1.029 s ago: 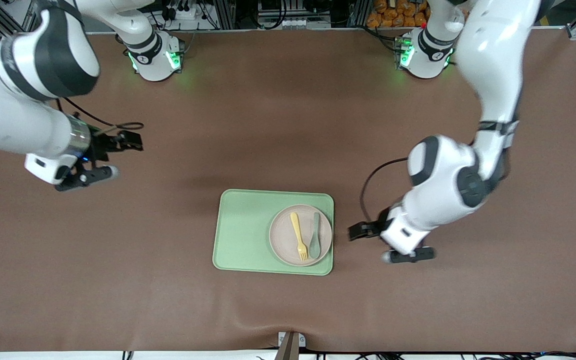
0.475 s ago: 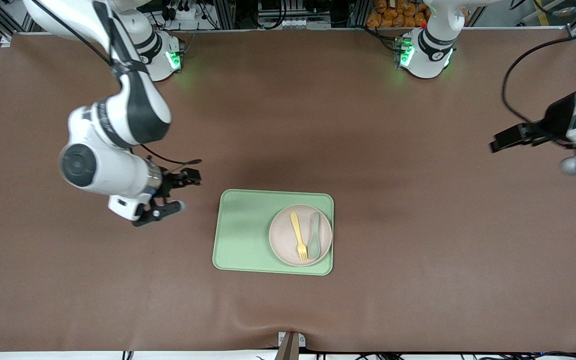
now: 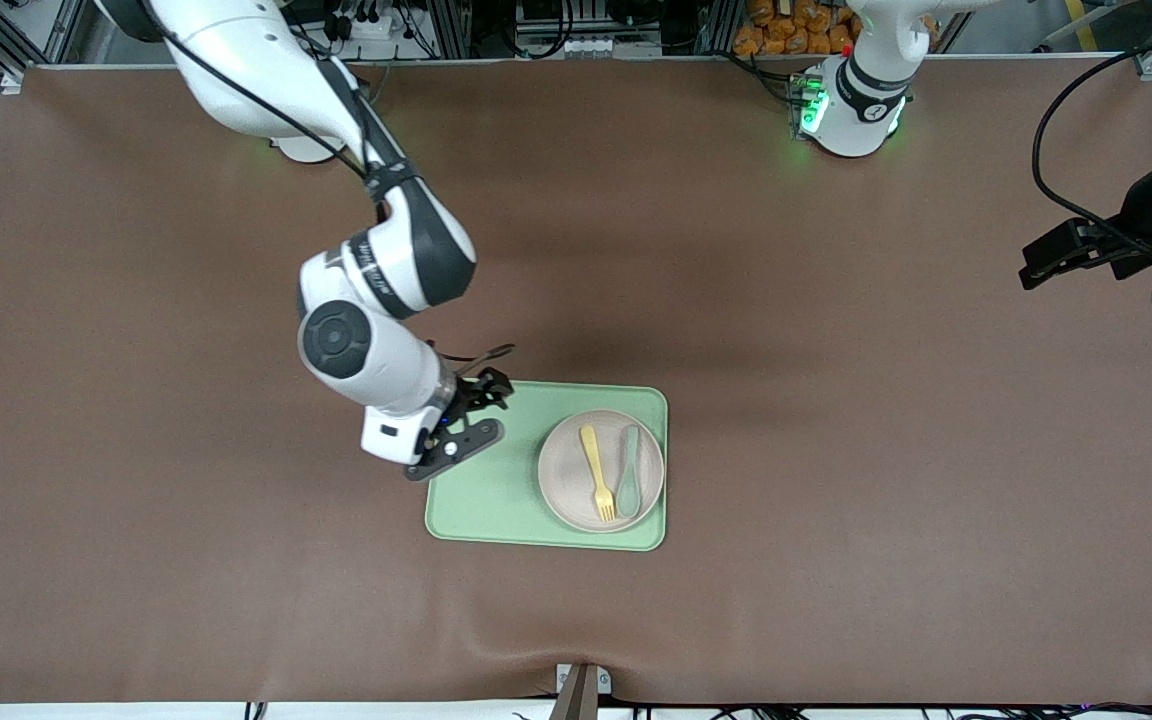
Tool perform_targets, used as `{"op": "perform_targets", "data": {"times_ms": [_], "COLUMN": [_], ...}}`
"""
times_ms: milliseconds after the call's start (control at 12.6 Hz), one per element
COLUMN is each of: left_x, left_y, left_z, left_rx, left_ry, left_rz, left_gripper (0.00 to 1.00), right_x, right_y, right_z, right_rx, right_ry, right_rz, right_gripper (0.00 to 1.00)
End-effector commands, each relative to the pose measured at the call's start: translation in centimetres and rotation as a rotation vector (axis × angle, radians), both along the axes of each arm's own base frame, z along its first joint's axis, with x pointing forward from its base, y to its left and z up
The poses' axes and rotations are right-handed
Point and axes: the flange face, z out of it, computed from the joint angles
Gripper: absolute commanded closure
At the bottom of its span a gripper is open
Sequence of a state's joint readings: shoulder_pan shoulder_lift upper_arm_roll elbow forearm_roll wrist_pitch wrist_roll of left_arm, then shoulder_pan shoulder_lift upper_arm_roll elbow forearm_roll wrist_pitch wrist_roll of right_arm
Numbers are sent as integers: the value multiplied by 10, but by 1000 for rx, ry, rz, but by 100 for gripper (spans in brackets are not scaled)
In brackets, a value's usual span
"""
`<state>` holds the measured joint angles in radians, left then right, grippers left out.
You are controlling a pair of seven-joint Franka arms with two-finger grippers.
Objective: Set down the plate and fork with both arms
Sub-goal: 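Move the right gripper over the yellow fork on the plate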
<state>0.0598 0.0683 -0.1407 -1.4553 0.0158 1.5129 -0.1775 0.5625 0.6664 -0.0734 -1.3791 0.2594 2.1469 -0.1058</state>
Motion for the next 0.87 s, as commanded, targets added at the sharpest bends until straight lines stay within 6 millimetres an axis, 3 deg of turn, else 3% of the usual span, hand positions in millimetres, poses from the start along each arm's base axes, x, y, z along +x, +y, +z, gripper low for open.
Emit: {"op": "perform_targets", "data": {"times_ms": [0, 238, 475, 792], "left_x": [-6, -8, -7, -5], "left_y": [5, -7, 11, 18], "left_z": [3, 8, 9, 9], "left_rx": [-12, -65, -68, -73], "left_ry": [-39, -46, -50, -63], "left_rz": [-19, -82, -72, -59], "left_gripper": [0, 0, 0, 0], "right_x": [6, -1, 5, -6], "right_y": [33, 73, 82, 95], "right_z": [-13, -23, -43, -80], "right_rx": [49, 72, 117, 105], "right_ry": [-97, -150, -217, -208], "right_rz": [3, 36, -50, -38], "right_gripper": [0, 0, 0, 0]}}
